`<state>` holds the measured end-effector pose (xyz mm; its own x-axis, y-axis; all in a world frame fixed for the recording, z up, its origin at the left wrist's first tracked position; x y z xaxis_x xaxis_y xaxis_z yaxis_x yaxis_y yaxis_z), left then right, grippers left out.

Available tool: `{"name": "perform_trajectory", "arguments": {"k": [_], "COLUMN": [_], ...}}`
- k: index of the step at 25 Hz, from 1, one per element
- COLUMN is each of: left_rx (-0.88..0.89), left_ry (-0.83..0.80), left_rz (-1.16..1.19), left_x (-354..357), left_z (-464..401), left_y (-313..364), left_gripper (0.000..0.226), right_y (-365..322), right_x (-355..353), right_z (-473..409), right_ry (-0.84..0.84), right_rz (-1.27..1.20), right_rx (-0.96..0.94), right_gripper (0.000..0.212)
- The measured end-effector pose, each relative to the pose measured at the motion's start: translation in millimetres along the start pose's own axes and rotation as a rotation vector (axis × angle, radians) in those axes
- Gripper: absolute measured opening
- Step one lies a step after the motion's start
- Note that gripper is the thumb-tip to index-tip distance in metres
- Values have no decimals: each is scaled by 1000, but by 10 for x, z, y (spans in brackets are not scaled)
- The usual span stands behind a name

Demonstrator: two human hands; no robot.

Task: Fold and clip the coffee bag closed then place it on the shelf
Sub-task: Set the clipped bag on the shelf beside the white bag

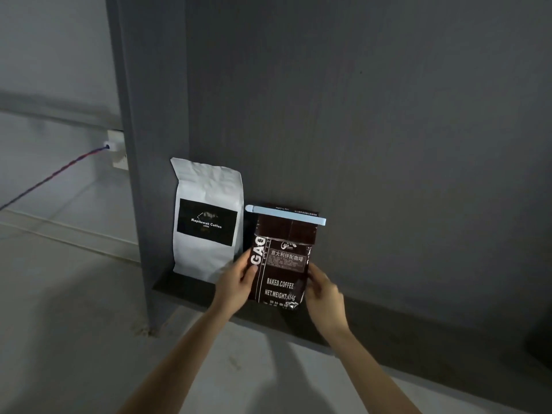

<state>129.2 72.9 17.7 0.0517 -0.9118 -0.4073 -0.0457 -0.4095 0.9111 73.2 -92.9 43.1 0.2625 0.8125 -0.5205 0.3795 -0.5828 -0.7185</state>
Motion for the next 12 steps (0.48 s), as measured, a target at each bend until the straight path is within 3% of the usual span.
{"name": "perform_trajectory", "arguments": {"k": [5, 12], "left_rx": [-41, -49], "left_ry": [68, 33], "left_rz": [-21, -16], "left_x": [21, 28], "left_z": [-61, -65], "left_y": [-21, -15], "left_gripper": [41, 35], "right_y": [78, 75], "right_x": [110, 118], "right_z": [-31, -20], "right_ry": [-69, -154], "right_rz": [-24, 9], "right_rx": [-6, 12], "right_gripper": [51, 54]}}
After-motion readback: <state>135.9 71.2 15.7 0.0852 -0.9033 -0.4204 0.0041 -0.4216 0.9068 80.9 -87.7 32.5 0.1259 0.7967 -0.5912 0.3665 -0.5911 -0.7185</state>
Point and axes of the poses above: each hand's wrist, its own z-axis away from the middle knuckle, its own x-axis out of the palm, y = z × x, the point moved 6 cm from there along -z, towards the middle knuckle, and after that the axes turned 15 degrees about -x, right-handed, at the moved point
